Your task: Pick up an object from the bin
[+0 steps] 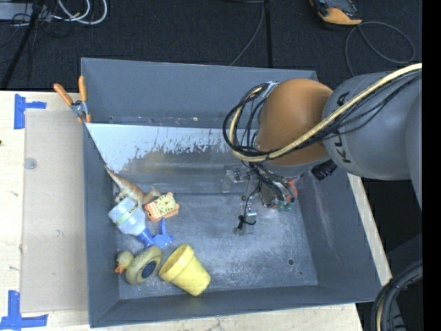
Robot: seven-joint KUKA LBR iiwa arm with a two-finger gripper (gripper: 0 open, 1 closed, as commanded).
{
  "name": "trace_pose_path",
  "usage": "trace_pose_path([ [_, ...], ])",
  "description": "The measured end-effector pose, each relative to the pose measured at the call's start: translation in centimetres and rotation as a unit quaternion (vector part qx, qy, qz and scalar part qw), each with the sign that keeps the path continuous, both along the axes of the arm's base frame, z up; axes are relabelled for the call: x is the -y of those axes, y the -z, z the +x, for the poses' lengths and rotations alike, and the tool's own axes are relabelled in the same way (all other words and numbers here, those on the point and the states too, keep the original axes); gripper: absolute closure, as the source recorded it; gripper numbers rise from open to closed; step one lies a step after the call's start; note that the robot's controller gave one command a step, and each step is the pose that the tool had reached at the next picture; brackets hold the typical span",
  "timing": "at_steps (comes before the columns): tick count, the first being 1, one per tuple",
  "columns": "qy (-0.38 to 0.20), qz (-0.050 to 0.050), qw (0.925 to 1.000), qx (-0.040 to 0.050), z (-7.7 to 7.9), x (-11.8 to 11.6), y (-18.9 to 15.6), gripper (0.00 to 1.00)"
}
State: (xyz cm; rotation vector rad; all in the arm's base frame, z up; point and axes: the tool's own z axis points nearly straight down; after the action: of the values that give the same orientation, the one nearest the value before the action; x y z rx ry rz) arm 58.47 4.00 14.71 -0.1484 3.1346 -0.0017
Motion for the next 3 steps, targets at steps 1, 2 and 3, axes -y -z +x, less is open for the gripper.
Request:
trace_pose_path([
  [1, -0.034, 0.001, 0.9994, -0.004, 0.5, -7.0, 1.3, 0.0],
  [2, -0.052, 0.001, 0.9987, -0.0007, 1.8, -9.7, 0.0, 0.0],
  [3, -0.169, 0.001, 0.9856, -0.0011, -1.3, -12.7, 5.7, 0.0],
])
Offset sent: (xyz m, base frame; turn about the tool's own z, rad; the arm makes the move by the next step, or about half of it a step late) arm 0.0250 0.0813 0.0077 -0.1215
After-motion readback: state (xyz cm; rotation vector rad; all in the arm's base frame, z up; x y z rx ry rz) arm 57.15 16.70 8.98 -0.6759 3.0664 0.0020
